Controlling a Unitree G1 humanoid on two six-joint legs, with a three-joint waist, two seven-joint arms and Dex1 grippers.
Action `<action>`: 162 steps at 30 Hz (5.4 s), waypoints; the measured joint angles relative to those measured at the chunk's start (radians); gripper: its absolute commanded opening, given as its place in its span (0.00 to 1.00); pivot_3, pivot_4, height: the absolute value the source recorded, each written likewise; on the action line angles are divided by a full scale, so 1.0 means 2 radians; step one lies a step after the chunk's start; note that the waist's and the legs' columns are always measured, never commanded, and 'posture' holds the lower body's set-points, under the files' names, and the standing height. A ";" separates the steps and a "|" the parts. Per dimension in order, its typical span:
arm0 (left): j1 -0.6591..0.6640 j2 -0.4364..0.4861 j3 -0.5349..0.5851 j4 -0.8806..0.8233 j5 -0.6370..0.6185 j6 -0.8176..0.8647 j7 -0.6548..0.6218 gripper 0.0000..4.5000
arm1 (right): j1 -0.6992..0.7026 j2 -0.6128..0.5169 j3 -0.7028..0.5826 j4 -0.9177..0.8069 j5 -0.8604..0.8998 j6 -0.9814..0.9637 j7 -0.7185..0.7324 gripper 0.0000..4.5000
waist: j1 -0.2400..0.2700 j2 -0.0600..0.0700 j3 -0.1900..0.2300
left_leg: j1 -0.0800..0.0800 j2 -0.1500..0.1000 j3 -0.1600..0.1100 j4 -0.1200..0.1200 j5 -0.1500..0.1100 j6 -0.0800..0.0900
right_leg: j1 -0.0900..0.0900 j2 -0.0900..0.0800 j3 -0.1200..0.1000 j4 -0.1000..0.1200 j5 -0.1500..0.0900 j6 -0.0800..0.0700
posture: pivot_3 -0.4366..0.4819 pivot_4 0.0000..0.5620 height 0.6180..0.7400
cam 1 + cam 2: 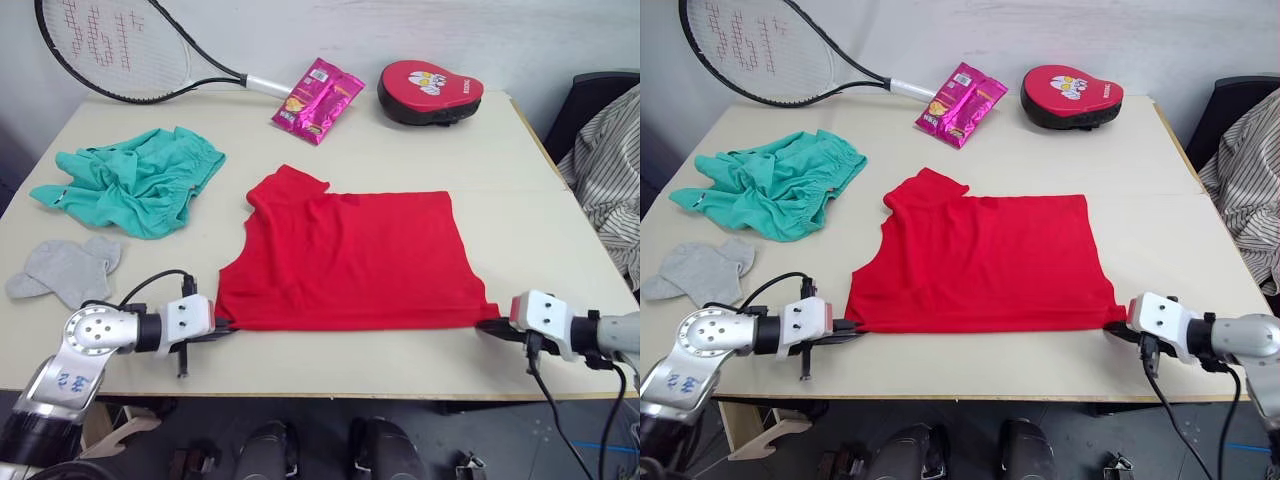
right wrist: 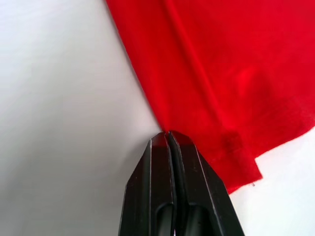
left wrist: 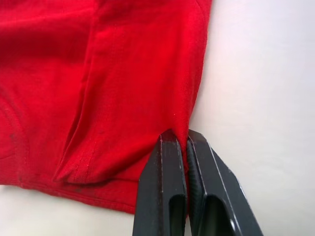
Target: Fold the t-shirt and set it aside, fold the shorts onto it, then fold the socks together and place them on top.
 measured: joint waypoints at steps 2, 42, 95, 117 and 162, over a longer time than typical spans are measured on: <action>0.030 0.011 0.014 -0.035 -0.008 0.027 0.002 0.01 | 0.028 -0.010 -0.013 -0.029 0.010 0.027 0.003 0.01 | 0.000 0.000 0.000 | -0.001 0.000 0.000 0.000 -0.001 0.000 | 0.000 0.000 0.000 -0.001 0.000 0.000 | 0.48 0.27 1.00; 0.212 0.002 0.158 -0.120 -0.015 0.016 0.002 0.00 | 0.265 0.052 -0.146 -0.253 0.063 0.100 -0.002 0.10 | 0.001 -0.002 0.000 | -0.001 0.001 -0.003 -0.002 -0.004 -0.001 | 0.000 0.001 -0.003 -0.003 -0.002 -0.002 | 0.48 0.27 1.00; 0.197 -0.010 0.135 -0.104 -0.019 0.017 0.006 0.00 | 0.170 0.003 -0.045 -0.205 0.026 0.098 0.011 0.01 | 0.005 -0.001 0.000 | -0.002 0.002 -0.005 0.000 -0.004 -0.001 | 0.001 0.001 -0.005 -0.002 -0.003 -0.002 | 0.48 0.27 1.00; 0.265 -0.011 0.191 -0.121 -0.052 0.018 -0.022 0.05 | 0.201 0.018 -0.063 -0.221 0.031 0.099 0.000 0.05 | 0.002 -0.002 0.000 | -0.002 0.002 -0.005 0.000 -0.005 -0.001 | 0.001 0.001 -0.005 -0.003 -0.003 -0.002 | 0.48 0.27 1.00; -0.544 -0.143 -0.013 0.653 0.036 0.099 0.165 0.99 | -0.592 0.196 0.110 0.591 -0.090 0.080 -0.077 1.00 | -0.017 -0.002 0.008 | -0.010 -0.005 0.002 0.003 0.007 0.004 | -0.010 0.000 -0.005 0.009 0.001 0.004 | 0.48 0.27 1.00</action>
